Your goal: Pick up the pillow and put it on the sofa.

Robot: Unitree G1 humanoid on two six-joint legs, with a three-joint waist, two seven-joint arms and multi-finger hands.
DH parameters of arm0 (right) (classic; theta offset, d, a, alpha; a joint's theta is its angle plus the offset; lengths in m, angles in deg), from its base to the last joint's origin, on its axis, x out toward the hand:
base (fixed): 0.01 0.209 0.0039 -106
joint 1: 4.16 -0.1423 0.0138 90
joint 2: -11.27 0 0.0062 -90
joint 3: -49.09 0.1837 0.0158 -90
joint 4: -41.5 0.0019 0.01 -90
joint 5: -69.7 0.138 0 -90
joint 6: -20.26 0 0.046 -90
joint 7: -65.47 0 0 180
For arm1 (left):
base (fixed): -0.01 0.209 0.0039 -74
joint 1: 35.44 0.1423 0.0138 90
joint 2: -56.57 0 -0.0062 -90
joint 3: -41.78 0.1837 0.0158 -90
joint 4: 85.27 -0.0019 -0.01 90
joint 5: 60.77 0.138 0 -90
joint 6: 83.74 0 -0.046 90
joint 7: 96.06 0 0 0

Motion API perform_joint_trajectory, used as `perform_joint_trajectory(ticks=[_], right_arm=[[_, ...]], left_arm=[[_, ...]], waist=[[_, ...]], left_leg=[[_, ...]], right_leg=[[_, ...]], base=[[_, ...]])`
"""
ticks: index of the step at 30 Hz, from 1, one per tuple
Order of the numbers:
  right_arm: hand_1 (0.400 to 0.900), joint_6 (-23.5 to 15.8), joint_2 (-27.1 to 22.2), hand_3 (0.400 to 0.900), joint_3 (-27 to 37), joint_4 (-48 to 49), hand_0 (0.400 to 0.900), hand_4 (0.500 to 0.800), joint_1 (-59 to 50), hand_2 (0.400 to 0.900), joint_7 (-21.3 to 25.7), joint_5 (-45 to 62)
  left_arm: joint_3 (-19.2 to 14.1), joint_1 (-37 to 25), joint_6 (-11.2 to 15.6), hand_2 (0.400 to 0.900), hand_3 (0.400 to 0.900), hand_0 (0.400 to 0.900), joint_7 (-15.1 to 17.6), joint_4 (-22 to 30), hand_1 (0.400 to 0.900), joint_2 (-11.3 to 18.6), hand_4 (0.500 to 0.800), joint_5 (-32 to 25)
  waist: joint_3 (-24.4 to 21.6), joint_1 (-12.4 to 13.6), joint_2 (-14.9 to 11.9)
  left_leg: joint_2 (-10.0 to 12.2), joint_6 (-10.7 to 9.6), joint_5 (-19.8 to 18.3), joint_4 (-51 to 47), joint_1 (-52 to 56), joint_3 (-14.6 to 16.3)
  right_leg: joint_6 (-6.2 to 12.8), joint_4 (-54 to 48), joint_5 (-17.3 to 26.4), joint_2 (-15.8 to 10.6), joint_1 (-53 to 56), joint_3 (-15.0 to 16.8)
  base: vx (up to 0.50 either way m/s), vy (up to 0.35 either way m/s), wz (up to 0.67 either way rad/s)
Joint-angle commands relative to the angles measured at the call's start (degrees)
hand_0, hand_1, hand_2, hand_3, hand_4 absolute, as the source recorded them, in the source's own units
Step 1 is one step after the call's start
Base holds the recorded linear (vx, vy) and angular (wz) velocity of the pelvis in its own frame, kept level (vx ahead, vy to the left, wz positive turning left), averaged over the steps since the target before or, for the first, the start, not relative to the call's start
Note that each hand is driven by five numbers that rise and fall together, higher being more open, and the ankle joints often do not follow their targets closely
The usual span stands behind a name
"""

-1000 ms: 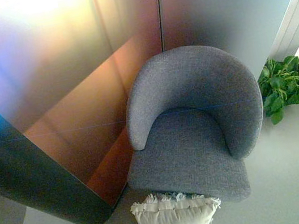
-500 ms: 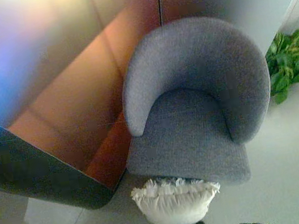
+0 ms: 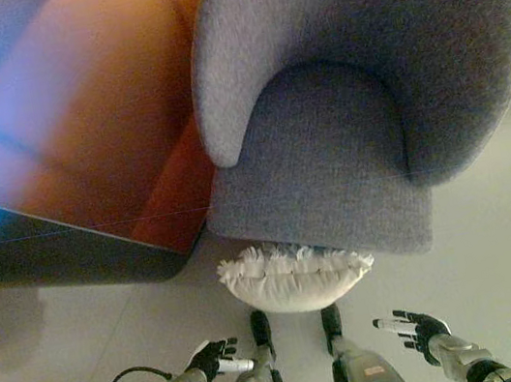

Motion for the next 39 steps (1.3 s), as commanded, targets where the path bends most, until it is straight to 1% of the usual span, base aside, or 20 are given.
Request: perform_joint_trajectory(ticks=[1, 5, 8, 9, 11, 12, 15, 20, 23, 26, 32, 33, 37, 39], right_arm=[[0.9, -2.49, -2.5, 0.9, -0.39, 2.33, 0.9, 0.8, -1.29, 0.9, -1.81, 6.2], [0.9, -3.45, -2.89, 0.9, -0.81, 6.87, 0.9, 0.8, -3.11, 0.9, -0.57, 9.04], [0.9, -4.54, -3.86, 0.9, -0.97, 10.48, 0.9, 0.8, -4.06, 0.9, 0.76, 10.85], [0.9, -4.94, -4.14, 0.9, -0.99, 11.17, 0.9, 0.8, -4.27, 0.9, 1.19, 11.22], [0.9, -5.49, -5.0, 0.9, -1.08, 13.43, 0.9, 0.8, -4.64, 0.9, 1.95, 11.75], [0.9, -5.73, -5.34, 0.9, -1.22, 14.97, 0.9, 0.8, -4.67, 0.9, 2.53, 11.92], [0.9, -7.6, -6.32, 0.9, -1.36, 18.52, 0.9, 0.8, -4.77, 0.9, 3.97, 12.59], [0.9, -9.66, -6.81, 0.9, -2.23, 23.25, 0.9, 0.8, -5.68, 0.9, 5.85, 13.44], [0.9, -11.33, -6.91, 0.9, -2.57, 25.03, 0.9, 0.8, -6.12, 0.9, 6.63, 13.42], [0.9, -11.79, -6.77, 0.9, -2.85, 25.56, 0.9, 0.8, -6.7, 0.9, 8.14, 13.64], [0.9, -13.53, -6.15, 0.9, -2.18, 23.82, 0.9, 0.8, -7.07, 0.9, 9.27, 15.81], [0.9, -13.84, -6.16, 0.9, -1.94, 23.77, 0.9, 0.8, -7.12, 0.9, 10.06, 16.28], [0.9, -17.37, -5.84, 0.9, -0.33, 23.27, 0.9, 0.8, -7.01, 0.9, 10.96, 20.28], [0.9, -20.13, -5.48, 0.9, 0.73, 23.49, 0.9, 0.8, -6.71, 0.9, 9.66, 23.52]], left_arm=[[2.13, -1.64, 3.71, 0.9, 0.9, 0.9, 1.06, 1.08, 0.9, 0.81, 0.8, -3.37], [3.44, -2.63, 5.65, 0.9, 0.9, 0.9, 2.76, 5.73, 0.9, 0.71, 0.8, -6.64], [4.09, -3.04, 6.91, 0.9, 0.9, 0.9, 4.01, 10.45, 0.9, 1.01, 0.8, -9.34], [4.33, -2.97, 7.18, 0.9, 0.9, 0.9, 4.36, 11.72, 0.9, 1.08, 0.8, -10.0], [4.91, -2.2, 8.72, 0.9, 0.9, 0.9, 4.91, 14.88, 0.9, 1.31, 0.8, -12.19], [5.17, -1.88, 8.91, 0.9, 0.9, 0.9, 5.42, 16.86, 0.9, 1.58, 0.8, -13.11], [5.95, -0.45, 10.31, 0.9, 0.9, 0.9, 6.33, 21.69, 0.9, 2.21, 0.8, -15.46], [6.73, 0.88, 13.13, 0.9, 0.9, 0.9, 6.83, 25.82, 0.9, 2.51, 0.8, -17.38], [7.06, 1.53, 14.95, 0.9, 0.9, 0.9, 7.55, 27.02, 0.9, 2.45, 0.8, -18.29], [7.36, 1.91, 16.43, 0.9, 0.9, 0.9, 8.46, 27.23, 0.9, 2.29, 0.8, -18.29], [7.26, 1.7, 18.4, 0.9, 0.9, 0.9, 9.65, 27.11, 0.9, 2.21, 0.8, -19.07], [6.98, 1.72, 18.67, 0.9, 0.9, 0.9, 9.63, 27.35, 0.9, 2.19, 0.8, -19.3], [7.08, 1.6, 18.96, 0.9, 0.9, 0.9, 10.02, 27.9, 0.9, 1.86, 0.8, -20.31], [7.34, 1.79, 18.72, 0.9, 0.9, 0.9, 10.36, 28.57, 0.9, 1.76, 0.8, -20.48]], waist=[[1.99, -0.21, -0.18], [5.14, -0.46, 1.43], [7.25, -0.88, 2.81], [7.46, -0.9, 3.25], [7.46, -0.85, 4.51], [7.47, -0.8, 5.06], [7.47, -0.5, 6.64], [7.47, -0.18, 7.81], [7.47, -0.05, 8.01], [7.47, 0.04, 7.92], [7.47, 0.17, 7.46], [7.47, 0.18, 7.47], [7.47, -0.15, 7.46], [7.47, -0.3, 7.38]], left_leg=[[-5.03, -0.42, -4.86, 0.68, -0.55, 1.36], [-5.53, -0.91, -4.0, 2.8, -5.41, 1.49], [-5.84, -1.1, -3.75, 4.9, -9.03, 1.85], [-5.97, -1.08, -3.7, 5.37, -10.11, 1.91], [-6.27, -1.11, -3.58, 6.84, -13.34, 2.05], [-6.39, -1.07, -3.5, 7.43, -15.07, 2.18], [-6.86, -0.82, -3.3, 9.33, -19.81, 2.28], [-6.93, -0.59, -3.05, 12.4, -26.09, 3.05], [-6.69, -0.51, -3.61, 15.27, -29.61, 3.29], [-6.05, -0.39, -3.82, 17.12, -32.35, 3.25], [-5.16, -0.2, -3.85, 18.28, -35.47, 3.16], [-5.04, -0.2, -3.75, 18.28, -35.92, 3.22], [-4.56, -0.27, -3.55, 18.37, -37.12, 3.53], [-4.5, -0.35, -3.4, 17.98, -37.14, 3.63]], right_leg=[[4.08, 6.53, -3.3, -2.65, -5.89, 2.55], [3.48, 9.82, -3.76, -2.85, -11.04, 2.44], [3.17, 12.29, -4.12, -2.98, -14.8, 2.47], [3.1, 12.85, -4.2, -3.11, -15.95, 2.33], [2.89, 14.67, -4.52, -3.33, -19.41, 2.08], [2.73, 15.57, -4.76, -3.28, -21.21, 2.03], [2.25, 18.35, -5.43, -3.05, -26.19, 2.28], [1.51, 22.57, -6.4, -2.35, -32.57, 2.77], [1.32, 26.15, -7.71, -2.52, -36.19, 2.71], [1.15, 28.22, -8.18, -2.16, -38.95, 3.29], [1.01, 29.67, -8.26, -1.59, -41.87, 3.79], [0.97, 29.85, -8.27, -1.43, -42.33, 3.93], [0.99, 30.21, -8.18, -1.06, -43.49, 4.42], [1.06, 29.86, -8.02, -0.79, -43.46, 4.56]], base=[[-0.1, 0.074, 0.01], [-0.11, 0.097, 0.0], [-0.1, 0.079, 0.07], [-0.08, 0.092, 0.07], [-0.07, 0.094, 0.04], [-0.08, 0.079, 0.04], [-0.07, 0.068, 0.03], [-0.07, 0.038, -0.01], [-0.07, 0.013, -0.01], [-0.05, -0.008, -0.01], [-0.03, 0.001, -0.1], [-0.01, 0.034, -0.14], [-0.01, 0.049, -0.13], [0.0, 0.046, -0.11]])
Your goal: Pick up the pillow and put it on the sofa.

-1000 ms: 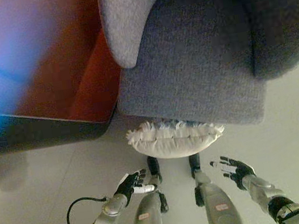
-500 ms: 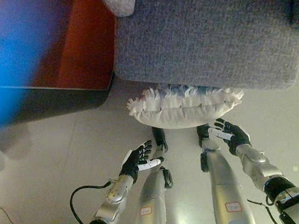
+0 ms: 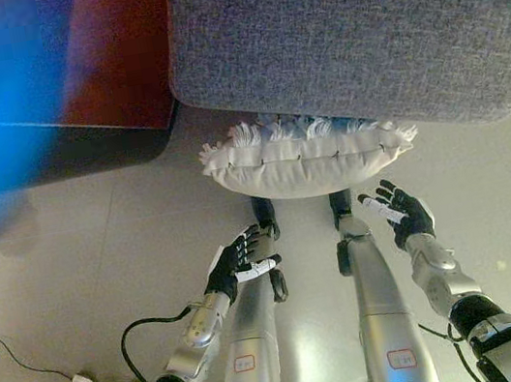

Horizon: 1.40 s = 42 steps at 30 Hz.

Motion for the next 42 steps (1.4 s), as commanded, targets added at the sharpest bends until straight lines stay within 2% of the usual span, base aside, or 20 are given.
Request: perform_joint_trajectory(ticks=[1, 3, 8, 16, 18, 19, 20, 22, 23, 24, 25, 26, 29, 31, 33, 35, 36, 38, 40, 42], right_arm=[[0.9, -6.72, -1.62, 0.9, 1.87, 2.85, 0.9, 0.8, 2.8, 0.9, -0.81, 5.0], [0.9, -9.41, -1.5, 0.9, 2.24, 5.21, 0.9, 0.8, 3.16, 0.9, -3.01, 6.13], [0.9, -10.7, -1.7, 0.9, 2.04, 11.99, 0.9, 0.8, 3.45, 0.9, -3.65, 5.88], [0.9, -7.32, -4.57, 0.9, 0.88, 19.02, 0.9, 0.8, 0.89, 0.9, -4.74, -1.78], [0.9, -4.72, -5.09, 0.9, 0.29, 20.75, 0.9, 0.8, 0.05, 0.9, -5.05, -0.63], [0.9, -4.37, -9.84, 0.9, 3.74, 13.82, 0.9, 0.8, -5.48, 0.9, -13.89, 4.77], [0.9, -1.04, -13.67, 0.9, 4.99, 7.79, 0.9, 0.8, -11.42, 0.9, -17.6, 7.23], [0.9, 4.64, -19.48, 0.9, 4.63, -4.42, 0.9, 0.8, -23.27, 0.9, -20.17, 5.96], [0.9, 2.64, -20.42, 0.9, 4.49, -6.71, 0.9, 0.8, -24.86, 0.9, -22.5, 5.13], [0.9, 3.13, -22.9, 0.9, 2.68, -11.44, 0.9, 0.8, -29.14, 0.9, -24.42, 6.1], [0.4, 4.58, -24.18, 0.4, 0.27, -13.37, 0.4, 0.5, -33.34, 0.4, -23.89, 6.04], [0.4, 5.07, -24.37, 0.4, -0.13, -13.12, 0.4, 0.5, -34.03, 0.4, -23.55, 5.88], [0.4, 6.61, -22.92, 0.4, -2.03, -5.13, 0.4, 0.5, -32.8, 0.4, -18.77, 5.22], [0.4, 8.19, -21.75, 0.4, -2.09, -0.23, 0.4, 0.5, -30.17, 0.4, -15.33, 5.74], [0.4, 7.42, -20.3, 0.4, -1.04, 3.87, 0.4, 0.5, -26.89, 0.4, -12.51, 5.49], [0.4, 5.25, -22.24, 0.4, 0.87, -0.57, 0.4, 0.5, -27.86, 0.4, -17.4, 5.37], [0.4, 5.68, -23.54, 0.4, 0.73, -3.09, 0.4, 0.5, -29.83, 0.4, -18.6, 6.21], [0.4, 7.64, -25.28, 0.4, 1.29, -7.15, 0.4, 0.5, -32.71, 0.4, -20.72, 6.96], [0.4, 6.31, -27.36, 0.4, 0.83, -13.42, 0.4, 0.5, -35.15, 0.4, -25.61, 7.72], [0.4, 6.69, -27.39, 0.4, -0.63, -13.8, 0.4, 0.5, -36.38, 0.4, -25.76, 8.76]], left_arm=[[0.13, 4.76, 2.86, 0.9, 0.9, 0.9, 0.9, 4.36, 0.9, -0.47, 0.8, -2.73], [0.11, 5.09, 2.15, 0.9, 0.9, 0.9, 1.45, 5.2, 0.9, -0.65, 0.8, -2.83], [-0.35, 5.86, 1.47, 0.9, 0.9, 0.9, 1.83, 5.72, 0.9, -1.02, 0.8, -3.22], [-1.07, 7.74, 2.67, 0.9, 0.9, 0.9, -0.07, 5.38, 0.9, -1.11, 0.8, -3.86], [-1.13, 8.05, 2.99, 0.9, 0.9, 0.9, -0.77, 5.14, 0.9, -1.34, 0.8, -3.89], [-0.64, 6.64, 1.94, 0.9, 0.9, 0.9, -2.15, 4.51, 0.9, -0.25, 0.8, -4.75], [-0.24, 5.61, 1.29, 0.9, 0.9, 0.9, -3.45, 3.73, 0.9, 0.67, 0.8, -5.46], [0.87, 4.33, 1.29, 0.9, 0.9, 0.9, -6.22, 1.93, 0.9, 1.69, 0.8, -6.63], [1.17, 4.0, 1.67, 0.9, 0.9, 0.9, -6.73, 1.39, 0.9, 1.75, 0.8, -6.94], [1.73, 3.73, 2.03, 0.9, 0.9, 0.9, -7.61, 1.11, 0.9, 2.36, 0.8, -7.24], [2.65, 3.74, 1.95, 0.9, 0.9, 0.9, -7.2, 2.01, 0.9, 2.78, 0.8, -7.48], [2.76, 3.93, 2.18, 0.9, 0.9, 0.9, -7.18, 2.12, 0.9, 2.81, 0.8, -7.47], [3.54, 5.91, 5.18, 0.9, 0.9, 0.9, -6.04, 2.35, 0.9, 2.49, 0.8, -7.25], [3.2, 6.92, 5.78, 0.9, 0.9, 0.9, -5.41, 2.54, 0.9, 2.07, 0.8, -6.68], [2.46, 7.84, 6.28, 0.9, 0.9, 0.9, -5.08, 2.33, 0.9, 1.15, 0.8, -6.11], [2.17, 7.31, 5.49, 0.9, 0.9, 0.9, -5.98, 2.55, 0.9, 1.67, 0.8, -6.3], [2.17, 7.03, 4.7, 0.9, 0.9, 0.9, -6.44, 3.15, 0.9, 2.12, 0.8, -6.52], [2.68, 7.29, 5.29, 0.9, 0.9, 0.9, -7.76, 3.69, 0.9, 3.16, 0.8, -7.56], [3.11, 6.89, 5.01, 0.9, 0.9, 0.9, -8.38, 4.17, 0.9, 3.83, 0.8, -8.05], [3.38, 6.69, 5.38, 0.9, 0.9, 0.9, -8.96, 3.76, 0.9, 4.1, 0.8, -8.2]], waist=[[0.63, -0.36, 1.49], [0.63, -0.57, 1.39], [0.63, -0.81, 1.34], [0.63, -0.48, 2.48], [0.63, -0.35, 2.81], [0.63, 0.67, 3.14], [0.63, 1.5, 3.32], [0.63, 3.27, 4.28], [0.63, 3.55, 4.56], [0.63, 4.4, 4.89], [0.63, 4.87, 5.16], [0.63, 4.93, 5.23], [0.63, 4.6, 4.96], [0.63, 4.18, 4.72], [0.63, 3.72, 4.56], [0.63, 4.21, 4.77], [0.63, 4.48, 4.95], [0.63, 4.79, 5.4], [0.63, 5.24, 5.43], [0.63, 5.36, 5.24]], left_leg=[[-0.27, -3.18, -6.53, 5.41, -0.96, 2.08], [-0.33, -3.23, -6.44, 4.88, -0.52, 2.27], [-0.7, -3.24, -6.29, 3.89, 0.93, 2.43], [-1.49, -3.19, -6.6, 3.82, 3.27, 1.93], [-1.69, -3.16, -6.63, 3.65, 3.89, 1.84], [-1.77, -3.38, -7.24, 4.47, 4.25, 1.28], [-1.84, -3.53, -7.66, 5.39, 4.39, 0.83], [-2.05, -3.65, -8.09, 6.61, 4.9, 0.19], [-2.1, -3.68, -8.16, 6.64, 5.02, 0.01], [-1.98, -3.83, -8.13, 6.83, 5.06, -0.27], [-1.95, -3.79, -7.95, 7.05, 4.87, -0.31], [-1.92, -3.78, -7.89, 6.96, 4.85, -0.26], [-1.67, -3.93, -7.31, 5.08, 5.45, 0.13], [-1.58, -4.06, -7.23, 4.5, 5.51, 0.36], [-1.52, -4.19, -7.23, 4.18, 5.55, 0.7], [-1.51, -4.34, -7.73, 4.86, 5.52, 0.58], [-1.51, -4.29, -7.91, 5.49, 5.53, 0.62], [-1.6, -4.22, -8.34, 6.12, 6.16, 0.52], [-1.63, -4.19, -8.62, 6.95, 6.44, 0.36], [-1.53, -3.92, -8.7, 7.27, 6.31, 0.43]], right_leg=[[-0.42, -1.42, -1.36, 3.74, 1.99, -2.21], [-0.31, -1.95, -1.16, 3.85, 2.37, -2.17], [-0.02, -2.71, -0.75, 3.61, 3.39, -2.34], [-0.15, -2.77, -1.05, 3.01, 5.06, -2.31], [-0.24, -2.93, -1.22, 2.89, 5.56, -2.31], [-0.27, -2.36, -1.92, 2.83, 6.1, -2.55], [-0.2, -1.73, -2.21, 2.31, 6.34, -3.0], [-0.25, 0.17, -2.82, 1.27, 6.67, -4.05], [-0.3, 0.34, -3.01, 1.26, 6.77, -4.23], [-0.16, 0.6, -3.07, 0.88, 6.78, -4.62], [-0.12, 1.24, -2.94, 0.48, 6.39, -4.8], [-0.13, 1.3, -2.96, 0.41, 6.35, -4.92], [-0.28, 0.05, -2.95, 0.61, 6.81, -5.31], [-0.39, -0.36, -3.04, 0.94, 6.79, -5.09], [-0.55, -0.83, -3.17, 1.13, 6.84, -4.82], [-0.53, -0.73, -3.56, 1.08, 7.06, -4.89], [-0.54, -0.16, -3.57, 0.66, 7.04, -5.12], [-0.77, 0.77, -4.17, 0.39, 7.55, -5.35], [-0.68, 1.34, -4.03, 0.01, 7.75, -5.6], [-0.74, 1.5, -3.94, -0.05, 7.7, -5.78]], base=[[0.01, 0.055, -0.1], [0.02, 0.077, -0.11], [0.02, 0.067, -0.06], [0.02, 0.041, 0.07], [0.02, 0.003, 0.15], [0.04, -0.099, 0.27], [0.05, -0.137, 0.31], [0.06, -0.096, 0.25], [0.03, -0.065, 0.22], [-0.01, -0.053, 0.15], [-0.01, -0.045, 0.11], [-0.02, -0.011, 0.05], [0.0, 0.0, 0.0], [-0.01, 0.025, -0.04], [0.01, 0.018, -0.03], [0.01, -0.018, 0.03], [0.05, -0.014, 0.03], [0.05, -0.003, 0.03], [0.0, 0.0, 0.0], [0.01, -0.024, -0.04]])
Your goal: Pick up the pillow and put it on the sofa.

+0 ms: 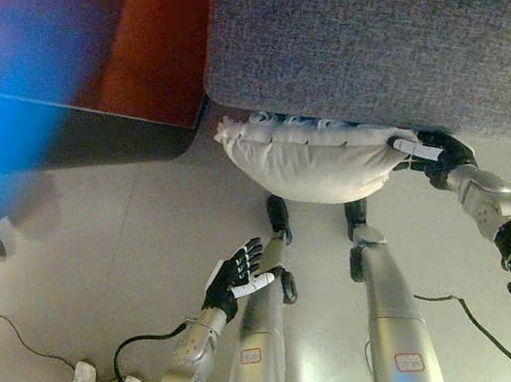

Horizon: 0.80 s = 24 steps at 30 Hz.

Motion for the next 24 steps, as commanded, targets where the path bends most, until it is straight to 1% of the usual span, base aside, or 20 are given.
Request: perform_joint_trajectory(ticks=[1, 2, 3, 5, 7, 8, 9, 10, 11, 12, 13, 14, 15, 18, 20, 24], right_arm=[[0.4, -5.65, -9.59, 0.4, 0.91, 8.32, 0.4, 0.5, -12.52, 0.4, -2.95, 6.97], [0.4, -5.78, -9.38, 0.4, 1.88, 7.89, 0.4, 0.5, -12.36, 0.4, -3.84, 6.08], [0.4, -5.92, -8.95, 0.4, 1.02, 9.07, 0.4, 0.5, -12.29, 0.4, -2.89, 6.45], [0.4, -5.66, -7.77, 0.4, 0.62, 12.99, 0.4, 0.5, -11.57, 0.4, -0.24, 6.3], [0.4, -5.66, -5.9, 0.4, 0.39, 19.49, 0.4, 0.5, -8.71, 0.4, 3.76, 4.3], [0.4, -6.47, -6.49, 0.4, 2.02, 18.4, 0.4, 0.5, -7.47, 0.4, 0.91, 3.89], [0.4, -7.66, -6.77, 0.4, 1.76, 18.32, 0.4, 0.5, -6.65, 0.4, -0.25, 3.87], [0.4, -10.58, -7.17, 0.4, 2.87, 17.81, 0.4, 0.5, -5.45, 0.4, -3.7, 4.08], [0.4, -10.8, -7.7, 0.4, 3.03, 16.44, 0.4, 0.5, -4.97, 0.4, -3.92, 2.32], [0.4, -11.88, -8.77, 0.4, 3.48, 12.59, 0.4, 0.5, -4.92, 0.4, -7.53, 2.86], [0.4, -12.52, -9.48, 0.4, 3.57, 9.99, 0.4, 0.5, -5.23, 0.4, -9.86, 3.13], [0.4, -12.38, -10.37, 0.4, 3.77, 8.12, 0.4, 0.5, -5.23, 0.4, -11.94, 3.57], [0.4, -11.52, -11.09, 0.4, 3.83, 7.66, 0.4, 0.5, -5.1, 0.4, -13.09, 3.89], [0.4, -8.61, -11.62, 0.4, 4.52, 9.46, 0.4, 0.5, -3.14, 0.4, -14.8, 4.31], [0.4, -7.64, -11.4, 0.4, 5.12, 11.24, 0.4, 0.5, -1.49, 0.4, -15.25, 3.84], [0.4, -6.74, -10.48, 0.4, 6.56, 15.02, 0.4, 0.5, 2.85, 0.4, -15.56, 2.34]], left_arm=[[2.28, 1.94, 2.48, 0.9, 0.9, 0.9, -1.57, 2.18, 0.9, 0.79, 0.8, -1.27], [2.47, 1.95, 2.56, 0.9, 0.9, 0.9, -1.73, 2.16, 0.9, 0.79, 0.8, -1.28], [2.62, 2.03, 2.66, 0.9, 0.9, 0.9, -1.46, 2.26, 0.9, 0.71, 0.8, -1.37], [2.8, 2.68, 2.86, 0.9, 0.9, 0.9, -0.87, 2.65, 0.9, 0.61, 0.8, -1.1], [2.15, 3.82, 3.27, 0.9, 0.9, 0.9, -0.43, 2.27, 0.9, 0.29, 0.8, -0.27], [1.95, 3.88, 3.08, 0.9, 0.9, 0.9, -0.43, 1.86, 0.9, 0.37, 0.8, 0.02], [1.33, 3.85, 2.33, 0.9, 0.9, 0.9, -0.5, 1.65, 0.9, 0.58, 0.8, 0.24], [1.1, 3.76, 1.38, 0.9, 0.9, 0.9, -0.49, 1.61, 0.9, 1.0, 0.8, 0.5], [0.63, 3.75, 1.08, 0.9, 0.9, 0.9, -1.08, 0.58, 0.9, 1.11, 0.8, 0.65], [-0.23, 3.51, 0.11, 0.9, 0.9, 0.9, -2.21, -0.76, 0.9, 1.36, 0.8, 1.05], [-0.51, 3.36, -0.29, 0.9, 0.9, 0.9, -2.89, -1.58, 0.9, 1.61, 0.8, 1.13], [-0.81, 3.28, -1.24, 0.9, 0.9, 0.9, -3.39, -2.02, 0.9, 2.25, 0.8, 1.32], [-1.2, 3.6, -1.93, 0.9, 0.9, 0.9, -3.89, -2.36, 0.9, 3.01, 0.8, 1.79], [-2.88, 4.36, -3.25, 0.9, 0.9, 0.9, -4.66, -3.43, 0.9, 4.27, 0.8, 2.63], [-3.83, 4.71, -3.47, 0.9, 0.9, 0.9, -4.96, -4.23, 0.9, 4.52, 0.8, 3.19], [-6.18, 5.45, -4.08, 0.9, 0.9, 0.9, -5.47, -7.9, 0.9, 4.18, 0.8, 5.23]], waist=[[0.67, -0.23, 4.35], [0.67, -0.16, 4.24], [0.67, -0.33, 4.09], [0.67, -0.74, 3.89], [0.67, -1.52, 3.2], [0.67, -1.54, 2.87], [0.67, -1.57, 2.36], [0.67, -1.41, 1.93], [0.67, -1.28, 1.52], [0.67, -0.89, 1.01], [0.67, -0.68, 0.75], [0.67, -0.51, 0.21], [0.67, -0.37, -0.48], [0.67, -0.52, -2.38], [0.66, -0.73, -3.27], [-0.98, -1.0, -5.25]], left_leg=[[-0.84, -3.62, -9.82, 7.33, 1.07, 1.23], [-0.83, -3.68, -9.92, 7.06, 1.3, 0.99], [-0.8, -3.73, -9.72, 6.59, 1.57, 1.21], [-0.83, -3.88, -9.54, 5.55, 2.54, 1.54], [-0.8, -3.94, -9.52, 4.31, 4.11, 1.94], [-0.69, -4.02, -9.79, 4.32, 4.68, 1.78], [-0.69, -3.96, -10.03, 4.51, 5.32, 1.71], [-0.55, -3.9, -10.42, 4.76, 6.03, 1.53], [-0.5, -3.91, -10.92, 5.24, 6.72, 1.35], [-0.33, -3.77, -11.43, 5.77, 7.96, 1.18], [-0.28, -3.66, -11.68, 5.97, 8.83, 1.03], [-0.19, -3.5, -11.99, 6.16, 10.08, 0.85], [0.01, -3.4, -12.3, 6.24, 11.6, 0.74], [0.78, -3.27, -12.64, 5.31, 15.7, 0.85], [1.11, -3.2, -12.71, 4.61, 17.67, 0.96], [1.96, -3.11, -13.21, 3.33, 20.89, 1.36]], right_leg=[[-0.28, 0.34, -4.0, 1.2, 2.55, -4.32], [-0.29, 0.12, -4.23, 1.52, 2.87, -4.21], [-0.22, -0.44, -3.93, 1.6, 3.08, -4.24], [-0.2, -1.52, -3.72, 1.82, 4.05, -4.18], [-0.15, -3.17, -3.34, 2.08, 5.6, -4.2], [-0.15, -3.37, -3.53, 2.44, 6.38, -4.03], [-0.08, -3.66, -3.36, 2.28, 7.13, -4.23], [-0.17, -3.67, -3.57, 2.38, 8.09, -4.41], [-0.04, -3.74, -3.67, 2.24, 8.99, -4.72], [0.1, -3.68, -3.64, 1.92, 10.42, -5.17], [0.21, -3.76, -3.57, 1.75, 11.35, -5.5], [0.21, -3.89, -3.49, 1.53, 12.72, -5.91], [0.36, -4.3, -3.25, 1.27, 14.38, -6.35], [0.91, -6.05, -2.48, 1.08, 18.64, -6.86], [1.21, -7.07, -2.01, 1.12, 20.57, -6.88], [1.88, -9.18, -1.41, 1.0, 24.02, -7.03]], base=[[0.0, 0.0, 0.0], [0.01, -0.008, -0.04], [0.01, 0.011, -0.03], [0.01, 0.032, -0.02], [0.0, 0.0, 0.0], [0.01, -0.034, 0.0], [0.03, -0.08, 0.03], [0.03, -0.092, 0.01], [0.06, -0.11, 0.01], [0.06, -0.095, -0.02], [0.09, -0.11, 0.01], [0.08, -0.112, 0.04], [0.08, -0.117, 0.05], [0.07, -0.094, -0.02], [0.05, -0.07, -0.01], [0.05, -0.062, 0.0]])
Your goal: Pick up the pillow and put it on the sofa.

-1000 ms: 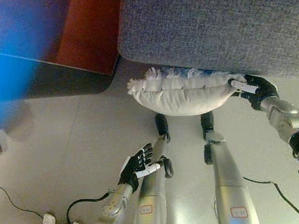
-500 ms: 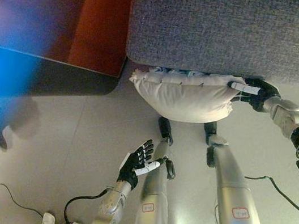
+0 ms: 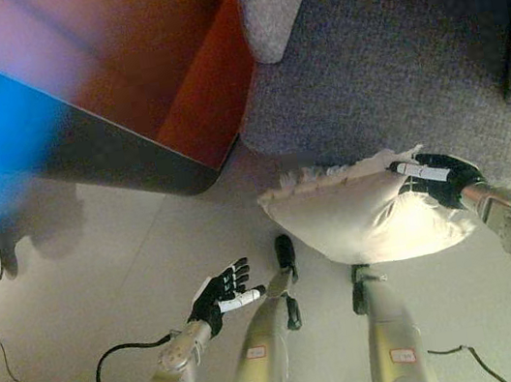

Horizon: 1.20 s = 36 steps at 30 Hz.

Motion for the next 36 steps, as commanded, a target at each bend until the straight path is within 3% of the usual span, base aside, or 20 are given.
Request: perform_joint_trajectory(ticks=[1, 10, 18, 25, 31, 36], right_arm=[[0.4, -5.78, -6.98, 0.4, 7.32, 9.56, 0.4, 0.5, -5.07, 0.4, -4.04, 4.26], [0.4, -3.31, -8.29, 0.4, 8.94, 14.74, 0.4, 0.5, -0.62, 0.4, -5.65, 0.63], [0.4, 0.34, -12.49, 0.4, 8.88, 14.1, 0.4, 0.5, -3.0, 0.4, -8.87, 0.11], [0.4, 4.08, -18.88, 0.4, 6.2, 9.95, 0.4, 0.5, -10.51, 0.4, -10.82, 2.74], [0.4, 12.16, -25.12, 0.4, 1.36, 1.1, 0.4, 0.5, -21.59, 0.4, -12.66, 5.59], [0.4, 15.85, -27.03, 0.4, -3.55, -4.14, 0.4, 0.5, -29.62, 0.4, -10.5, 5.66]], left_arm=[[-3.09, 4.47, 0.83, 0.9, 0.9, 0.9, -1.61, -1.89, 0.9, 2.17, 0.8, 4.31], [-8.37, 7.64, -1.65, 0.9, 0.9, 0.9, -2.39, -11.05, 0.9, 1.34, 0.8, 9.04], [-11.93, 10.79, -4.44, 0.9, 0.9, 0.9, -2.33, -13.9, 0.9, 1.13, 0.8, 12.69], [-12.62, 13.49, -6.33, 0.9, 0.9, 0.9, -3.1, -17.65, 0.9, 0.2, 0.8, 14.77], [-14.15, 15.68, -6.96, 0.9, 0.9, 0.9, -2.48, -23.8, 0.9, -1.14, 0.8, 16.65], [-15.41, 16.94, -7.51, 0.9, 0.9, 0.9, -1.35, -26.86, 0.9, -2.01, 0.8, 18.05]], waist=[[-2.25, -0.58, -4.32], [-8.17, -0.4, -7.67], [-14.37, 1.2, -9.83], [-19.13, 2.59, -12.01], [-23.46, 3.81, -14.57], [-25.25, 4.38, -15.82]], left_leg=[[1.25, -4.06, -12.33, 6.61, 4.39, 2.23], [1.78, -4.11, -12.86, 1.75, 12.79, 3.11], [1.6, -4.14, -12.84, -2.39, 19.0, 3.31], [1.84, -4.22, -13.18, -4.06, 22.79, 2.97], [2.35, -4.5, -13.72, -4.84, 25.9, 2.72], [2.38, -4.8, -13.52, -5.93, 27.71, 2.43]], right_leg=[[0.91, -1.33, -1.95, 0.56, 4.18, -3.91], [2.28, -7.8, -0.56, -0.06, 13.12, -4.42], [2.57, -13.3, 0.27, 0.59, 20.73, -5.82], [2.37, -15.95, 0.65, 1.2, 25.16, -6.59], [2.29, -18.4, 1.25, 1.95, 28.97, -6.81], [1.89, -20.54, 1.76, 2.8, 31.32, -6.44]], base=[[0.07, -0.043, 0.01], [0.09, -0.021, 0.01], [0.12, -0.008, 0.07], [0.12, -0.006, 0.1], [0.17, -0.052, 0.08], [0.13, -0.042, 0.06]])
